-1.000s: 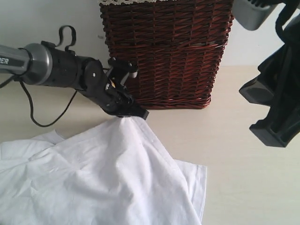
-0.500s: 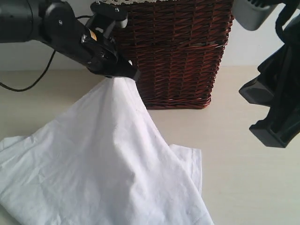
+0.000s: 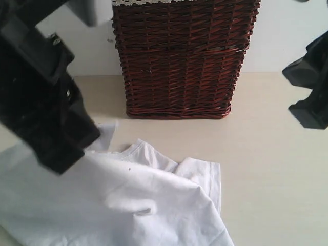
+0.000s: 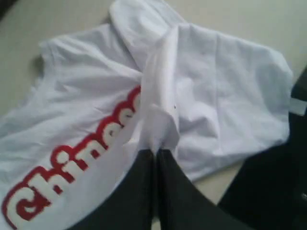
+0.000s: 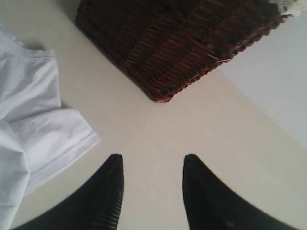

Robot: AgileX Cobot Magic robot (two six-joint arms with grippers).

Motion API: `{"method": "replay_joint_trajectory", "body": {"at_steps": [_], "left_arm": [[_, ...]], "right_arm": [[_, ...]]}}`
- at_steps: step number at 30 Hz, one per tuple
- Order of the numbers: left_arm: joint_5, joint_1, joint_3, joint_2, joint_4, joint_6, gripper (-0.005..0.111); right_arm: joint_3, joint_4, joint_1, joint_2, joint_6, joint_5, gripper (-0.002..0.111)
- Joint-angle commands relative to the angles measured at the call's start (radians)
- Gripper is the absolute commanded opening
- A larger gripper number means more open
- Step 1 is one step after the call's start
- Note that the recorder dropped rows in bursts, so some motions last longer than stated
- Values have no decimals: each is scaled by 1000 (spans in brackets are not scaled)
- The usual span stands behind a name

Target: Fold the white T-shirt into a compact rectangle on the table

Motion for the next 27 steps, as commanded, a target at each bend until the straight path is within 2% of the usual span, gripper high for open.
{"method": "replay_joint_trajectory", "body": {"at_steps": [1, 8, 16, 17, 18, 20, 24, 26, 27], "left_arm": [[16, -81, 181, -119, -51, -52, 0], [16, -86, 452, -241, -270, -29, 0], [16, -87, 768, -306, -326, -23, 0], [16, -87, 768, -306, -354, -4, 0], [16, -87, 766, -306, -448, 88, 0], [16, -87, 764, -306, -525, 190, 0], [16, -87, 725, -306, -442, 176, 0], [16, -87, 703, -306, -447, 178, 6], [16, -87, 689, -306, -447, 178, 19]], "right_arm": [[-7, -39, 1, -72, 22, 5, 40], [-7, -39, 1, -98, 22, -2, 40], [-7, -32, 1, -96, 22, -16, 40], [-7, -32, 1, -96, 19, -18, 40], [-7, -32, 1, -96, 19, -19, 40], [-7, -30, 1, -96, 19, -19, 40], [-7, -31, 1, -96, 19, -21, 40], [-7, -31, 1, -96, 19, -21, 40], [-7, -31, 1, -96, 19, -21, 40]]}}
